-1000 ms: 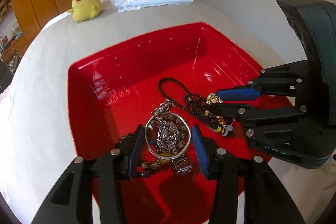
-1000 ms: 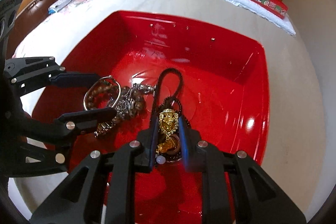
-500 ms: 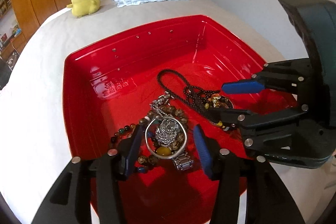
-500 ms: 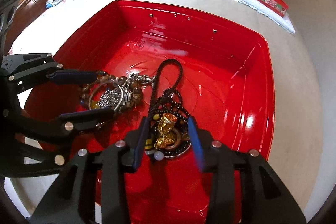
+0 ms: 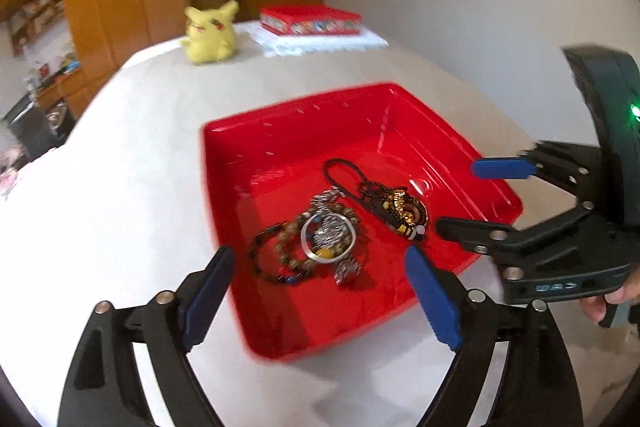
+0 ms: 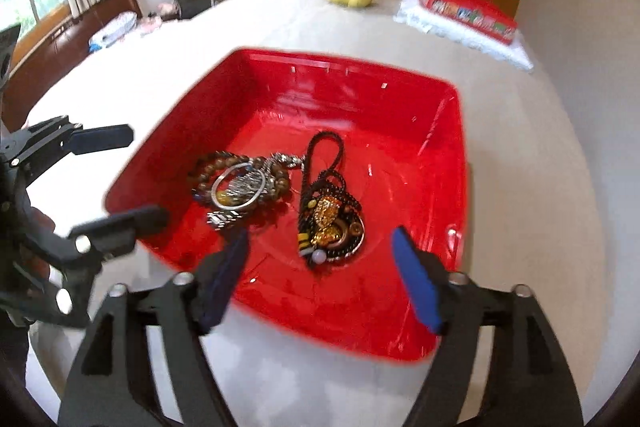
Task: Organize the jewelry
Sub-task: 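Open both tools and pull them back from the red box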
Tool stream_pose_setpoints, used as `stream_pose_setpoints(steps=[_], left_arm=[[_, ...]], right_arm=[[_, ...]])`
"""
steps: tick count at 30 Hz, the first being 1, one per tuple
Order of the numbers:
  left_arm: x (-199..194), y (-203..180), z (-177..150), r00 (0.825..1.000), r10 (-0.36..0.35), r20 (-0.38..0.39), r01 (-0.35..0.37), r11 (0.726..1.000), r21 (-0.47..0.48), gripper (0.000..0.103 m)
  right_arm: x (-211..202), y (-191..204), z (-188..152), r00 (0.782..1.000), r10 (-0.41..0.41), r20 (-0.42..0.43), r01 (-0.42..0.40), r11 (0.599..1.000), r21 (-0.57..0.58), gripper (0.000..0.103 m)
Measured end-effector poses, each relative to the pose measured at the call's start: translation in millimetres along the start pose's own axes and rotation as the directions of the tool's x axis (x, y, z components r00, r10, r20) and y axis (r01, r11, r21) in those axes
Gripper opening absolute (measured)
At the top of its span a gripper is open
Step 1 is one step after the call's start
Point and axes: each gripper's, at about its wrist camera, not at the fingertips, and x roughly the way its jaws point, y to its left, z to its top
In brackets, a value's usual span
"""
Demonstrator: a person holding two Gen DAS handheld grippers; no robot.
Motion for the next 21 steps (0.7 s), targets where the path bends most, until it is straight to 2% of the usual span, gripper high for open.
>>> stream_pose_setpoints(steps=[1,2,5,7,10,13,17,21], left_arm=[[-10.2,3.4,-4.1,1.0,0.014,0.017,-0.014,1.0,-0.026,0.091],[-16.3,5.6,-7.1,0.999,0.021,0.025,-0.02,0.999,-0.043,0.093],[-40.5,8.8,-20.6,0.998,0.045,0.052,-0.041,0.996,-0.082,0.094],[-54.2,6.8,-29.3,0.994,0.092,0.058,-0.086,0.992,-0.097,0.096],[-74.6,-1.0,-41.8,0.986,0.155,0.062,-0.148,0.983,-0.108,0.099],[-91.4,-8.9,-50.1,0.973,0.221,0.071,-0.212,0.971,-0.111,0.099],[-100.7,-21.2,-55.1,0.969,0.245,0.027,-0.241,0.966,-0.094,0.099],[-122.7,-23.9,-60.5,0.983,0.174,0.053,-0.166,0.977,-0.137,0.099]], right_arm=[[-12.2,1.6,-4.6,0.999,-0.008,0.032,0.007,1.0,0.011,0.09],[-22.4,1.9,-8.3,0.998,-0.018,0.06,0.017,1.0,0.025,0.092],[-49.6,4.0,-21.1,0.993,-0.033,0.112,0.025,0.997,0.068,0.096],[-64.0,3.3,-28.7,0.99,-0.045,0.137,0.031,0.994,0.103,0.099],[-86.9,11.6,-47.3,0.983,-0.094,0.157,0.069,0.985,0.158,0.1],[-101.3,22.1,-63.5,0.974,-0.183,0.131,0.152,0.965,0.213,0.1],[-107.7,21.1,-71.2,0.987,-0.151,0.064,0.126,0.95,0.287,0.1],[-115.7,20.0,-73.7,0.993,-0.117,0.034,0.101,0.946,0.31,0.1]])
